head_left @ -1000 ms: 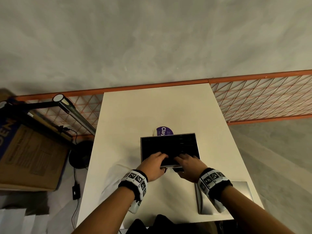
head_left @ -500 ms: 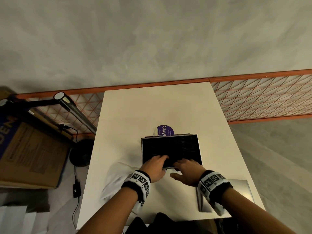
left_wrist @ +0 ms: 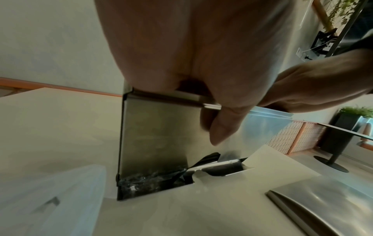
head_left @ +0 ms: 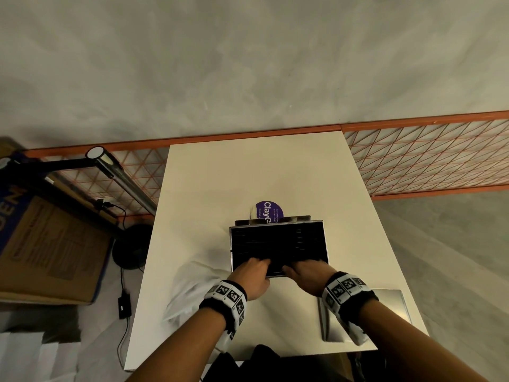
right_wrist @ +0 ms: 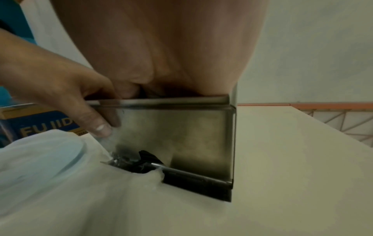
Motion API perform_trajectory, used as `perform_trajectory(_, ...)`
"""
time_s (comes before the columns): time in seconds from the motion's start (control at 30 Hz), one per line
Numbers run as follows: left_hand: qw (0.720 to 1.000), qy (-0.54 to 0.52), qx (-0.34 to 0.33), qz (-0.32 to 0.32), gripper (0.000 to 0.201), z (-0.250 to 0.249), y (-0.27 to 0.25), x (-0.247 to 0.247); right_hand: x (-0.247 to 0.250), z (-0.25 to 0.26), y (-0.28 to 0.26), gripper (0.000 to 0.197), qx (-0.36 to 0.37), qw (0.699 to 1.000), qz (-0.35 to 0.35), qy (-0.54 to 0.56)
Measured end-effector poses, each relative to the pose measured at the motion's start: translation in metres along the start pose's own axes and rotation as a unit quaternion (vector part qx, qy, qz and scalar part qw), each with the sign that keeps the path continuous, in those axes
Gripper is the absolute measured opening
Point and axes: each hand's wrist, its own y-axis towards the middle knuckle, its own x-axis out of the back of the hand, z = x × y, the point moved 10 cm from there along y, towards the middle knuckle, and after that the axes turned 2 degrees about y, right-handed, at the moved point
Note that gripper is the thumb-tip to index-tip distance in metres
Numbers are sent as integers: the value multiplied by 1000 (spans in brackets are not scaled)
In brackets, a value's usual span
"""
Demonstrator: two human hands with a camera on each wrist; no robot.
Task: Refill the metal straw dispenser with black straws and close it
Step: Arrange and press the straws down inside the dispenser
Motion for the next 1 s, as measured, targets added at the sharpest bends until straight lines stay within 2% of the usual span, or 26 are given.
perform_trajectory(0.3, 999, -27, -9, -32, 38, 1, 3, 9, 13, 3, 5, 33, -12, 998, -41, -47)
perform_trajectory(0.5, 999, -27, -17, -28, 42, 0, 4, 8, 2, -7, 14, 33, -48, 998, 24, -17)
perform_trajectory(0.63, 999, -29, -22, -35, 44, 0, 2, 7, 4, 0, 21, 36, -43, 998, 31, -22)
perform_trajectory(0.73, 999, -25, -23, -38, 39, 0, 4, 10, 1, -4, 26, 36, -78, 994, 71, -7)
perform_trajectory(0.83, 998, -25, -28, -40, 38, 0, 7, 12, 3, 1, 34, 26, -67, 995, 69, 8)
perform_trajectory(1.0, 998, -7, -42, -39, 38, 0, 10, 13, 2, 1, 43, 3, -93, 990, 100, 37)
